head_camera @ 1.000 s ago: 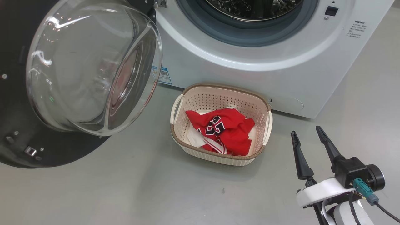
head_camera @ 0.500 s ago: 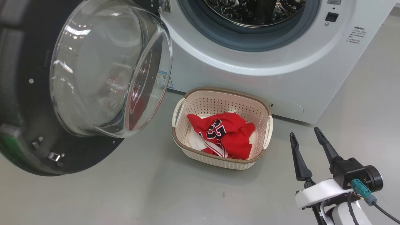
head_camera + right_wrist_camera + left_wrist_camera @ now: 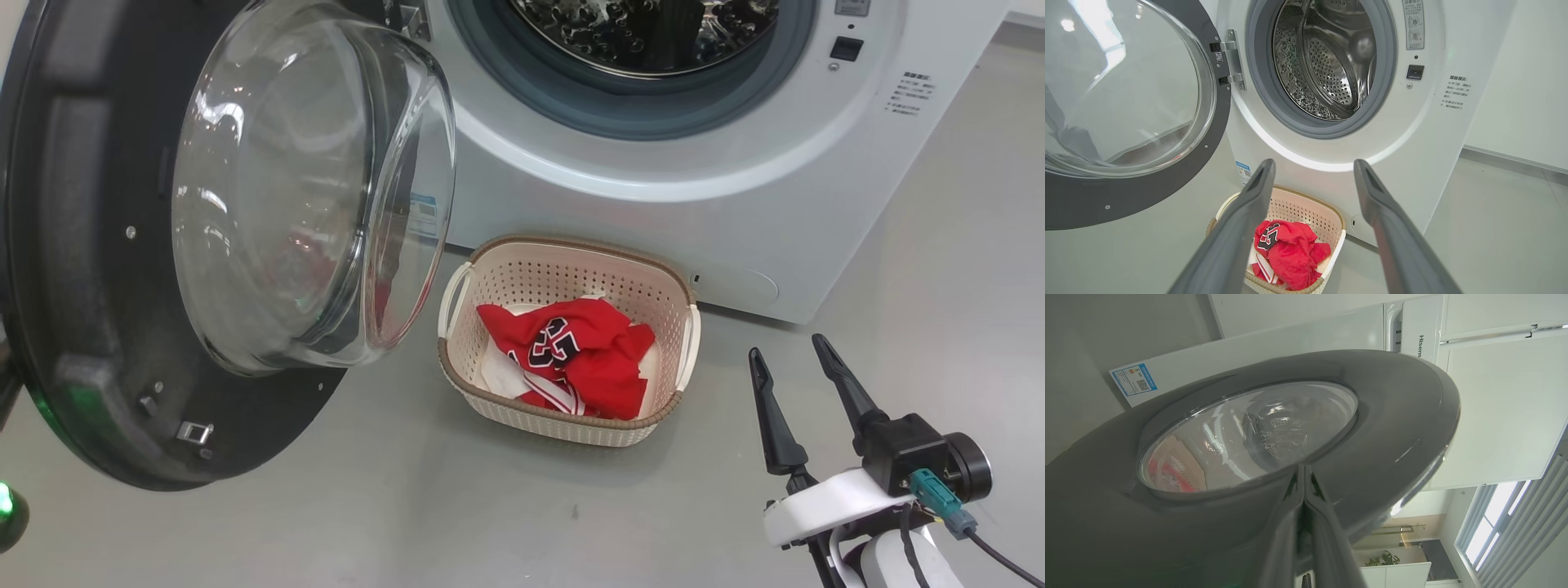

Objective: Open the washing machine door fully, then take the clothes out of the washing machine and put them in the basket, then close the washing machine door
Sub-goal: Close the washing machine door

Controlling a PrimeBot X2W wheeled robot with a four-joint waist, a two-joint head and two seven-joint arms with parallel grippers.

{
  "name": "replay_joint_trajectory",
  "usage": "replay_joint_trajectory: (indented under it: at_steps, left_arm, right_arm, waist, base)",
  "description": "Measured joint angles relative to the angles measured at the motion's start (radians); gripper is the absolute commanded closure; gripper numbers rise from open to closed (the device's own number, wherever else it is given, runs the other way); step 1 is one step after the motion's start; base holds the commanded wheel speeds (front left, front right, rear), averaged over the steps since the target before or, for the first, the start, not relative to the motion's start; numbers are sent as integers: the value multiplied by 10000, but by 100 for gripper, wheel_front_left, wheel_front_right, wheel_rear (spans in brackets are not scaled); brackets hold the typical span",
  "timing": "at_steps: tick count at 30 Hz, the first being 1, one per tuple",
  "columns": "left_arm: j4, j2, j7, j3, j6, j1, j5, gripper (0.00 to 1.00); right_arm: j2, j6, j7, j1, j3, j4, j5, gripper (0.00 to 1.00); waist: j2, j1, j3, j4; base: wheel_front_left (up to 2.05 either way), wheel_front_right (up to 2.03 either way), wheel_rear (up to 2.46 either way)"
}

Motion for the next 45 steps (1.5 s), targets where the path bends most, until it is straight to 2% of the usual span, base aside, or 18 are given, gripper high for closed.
replay_joint_trajectory:
  at_steps: [21, 29, 45]
  left_arm:
    - [-1649, -516, 1047, -470, -86, 749, -67, 100]
    - [-2309, -826, 1465, -1166, -88, 832, -201, 100]
    - [-2798, -1185, 1567, -1816, -86, 727, -198, 100]
  right_arm:
    - [163, -6, 0, -231, 100, -58, 79, 0]
    - [236, -17, 0, -420, 127, -178, 96, 0]
    - [303, -21, 0, -814, 293, -320, 268, 0]
  waist:
    - [0, 0, 225, -1234]
    - [0, 0, 434, -1837]
    - [0, 0, 908, -3164]
  base:
    - [0, 0, 0]
    - [0, 0, 0]
    - [0, 0, 0]
